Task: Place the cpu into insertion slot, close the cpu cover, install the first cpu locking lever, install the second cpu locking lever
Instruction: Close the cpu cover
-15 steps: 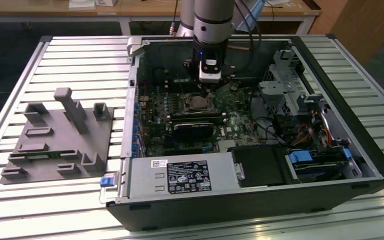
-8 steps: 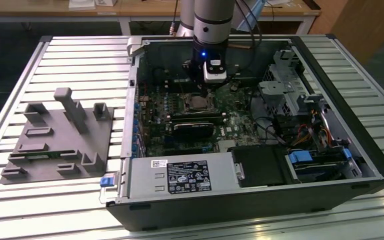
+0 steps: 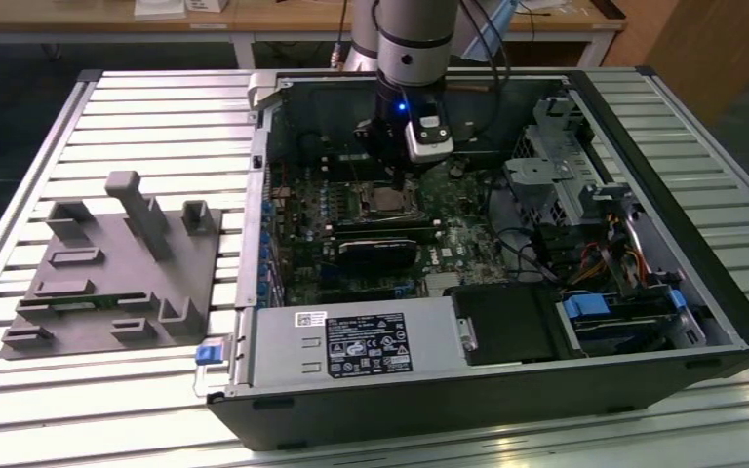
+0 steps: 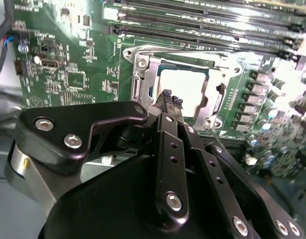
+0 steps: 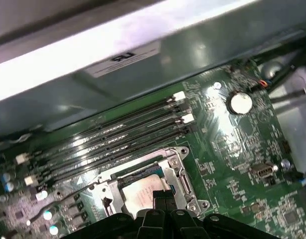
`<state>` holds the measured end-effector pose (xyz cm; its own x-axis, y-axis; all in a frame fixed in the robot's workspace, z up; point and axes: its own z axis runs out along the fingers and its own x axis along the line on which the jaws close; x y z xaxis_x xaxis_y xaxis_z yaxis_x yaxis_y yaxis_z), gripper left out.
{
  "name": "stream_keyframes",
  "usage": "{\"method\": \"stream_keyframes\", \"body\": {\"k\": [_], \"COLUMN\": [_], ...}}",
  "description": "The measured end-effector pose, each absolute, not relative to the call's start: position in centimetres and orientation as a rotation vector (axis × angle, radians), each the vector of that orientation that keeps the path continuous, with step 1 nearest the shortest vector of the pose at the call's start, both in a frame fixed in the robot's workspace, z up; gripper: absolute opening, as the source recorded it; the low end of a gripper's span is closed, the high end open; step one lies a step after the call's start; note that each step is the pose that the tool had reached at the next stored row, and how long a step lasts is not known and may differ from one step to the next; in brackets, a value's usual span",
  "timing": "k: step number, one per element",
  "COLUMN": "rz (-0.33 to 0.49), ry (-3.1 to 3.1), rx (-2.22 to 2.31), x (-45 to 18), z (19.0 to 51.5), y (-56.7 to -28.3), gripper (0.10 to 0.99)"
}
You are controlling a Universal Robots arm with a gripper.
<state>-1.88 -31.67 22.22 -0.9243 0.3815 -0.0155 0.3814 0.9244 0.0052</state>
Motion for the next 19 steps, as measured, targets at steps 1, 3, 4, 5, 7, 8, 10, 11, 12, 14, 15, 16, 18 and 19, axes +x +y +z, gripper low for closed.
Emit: {"method": "stream_keyframes", "body": {"k": [1, 3, 4, 5, 7, 8, 10, 11, 12, 14, 15, 16, 18, 19], "rz": [0.003, 0.004, 0.004, 0.004, 0.005, 0.005, 0.005, 0.005, 0.005, 0.006, 0.006, 0.006, 0.006, 0.006], "ry": [3.071, 3.081, 3.086, 3.090, 3.098, 3.102, 3.109, 3.111, 3.114, 3.118, 3.120, 3.122, 3.124, 3.125], "rx": [0.580, 0.522, 0.495, 0.467, 0.411, 0.380, 0.325, 0.297, 0.269, 0.213, 0.185, 0.155, 0.099, 0.071], "x": [-1.87, -1.87, -1.87, -1.87, -1.87, -1.87, -1.87, -1.87, -1.87, -1.87, -1.87, -1.87, -1.87, -1.87], "z": [22.21, 22.19, 22.17, 22.16, 22.13, 22.10, 22.06, 22.04, 22.02, 21.98, 21.96, 21.93, 21.89, 21.87], "y": [-31.67, -31.67, -31.67, -31.67, -31.67, -31.67, -31.67, -31.67, -31.67, -31.67, -31.67, -31.67, -31.67, -31.67], "gripper": [0.106, 0.106, 0.106, 0.106, 0.106, 0.106, 0.106, 0.106, 0.106, 0.106, 0.106, 0.106, 0.106, 0.106]}}
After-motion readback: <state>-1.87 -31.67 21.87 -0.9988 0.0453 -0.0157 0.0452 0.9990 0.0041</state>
